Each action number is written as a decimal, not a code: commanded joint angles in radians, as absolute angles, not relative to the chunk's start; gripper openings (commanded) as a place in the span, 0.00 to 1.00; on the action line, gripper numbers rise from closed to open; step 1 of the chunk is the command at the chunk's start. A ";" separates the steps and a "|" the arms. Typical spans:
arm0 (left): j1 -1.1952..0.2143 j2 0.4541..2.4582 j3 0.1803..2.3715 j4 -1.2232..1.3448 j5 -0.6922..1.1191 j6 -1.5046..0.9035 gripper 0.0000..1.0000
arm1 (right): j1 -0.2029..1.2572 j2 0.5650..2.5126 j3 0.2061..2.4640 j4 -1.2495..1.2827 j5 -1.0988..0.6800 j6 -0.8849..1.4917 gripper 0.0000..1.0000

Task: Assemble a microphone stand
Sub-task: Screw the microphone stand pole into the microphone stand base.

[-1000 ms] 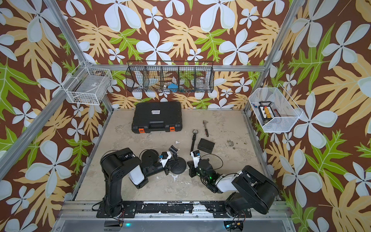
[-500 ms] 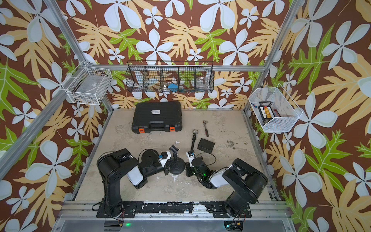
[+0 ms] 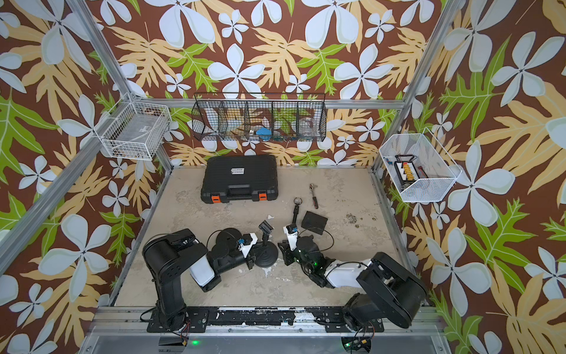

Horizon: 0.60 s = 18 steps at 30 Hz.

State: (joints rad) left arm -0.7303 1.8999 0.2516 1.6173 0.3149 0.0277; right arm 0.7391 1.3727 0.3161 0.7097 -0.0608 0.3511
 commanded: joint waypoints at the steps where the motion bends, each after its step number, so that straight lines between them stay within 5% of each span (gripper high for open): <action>1: -0.732 1.893 0.245 1.656 0.320 0.025 0.05 | 0.738 1.286 0.307 0.669 -0.117 0.267 0.33; 10: -0.732 1.929 0.242 1.721 0.325 0.014 0.05 | 0.701 1.116 0.290 0.658 -0.387 0.159 0.55; 18: -0.731 1.921 0.248 1.721 0.339 0.013 0.06 | 0.685 1.195 0.365 0.684 -0.555 0.085 0.56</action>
State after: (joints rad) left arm -0.7303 1.9217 0.2470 1.6554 0.3214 0.0238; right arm 0.6865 1.1744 0.3462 0.6510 -0.4759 0.1219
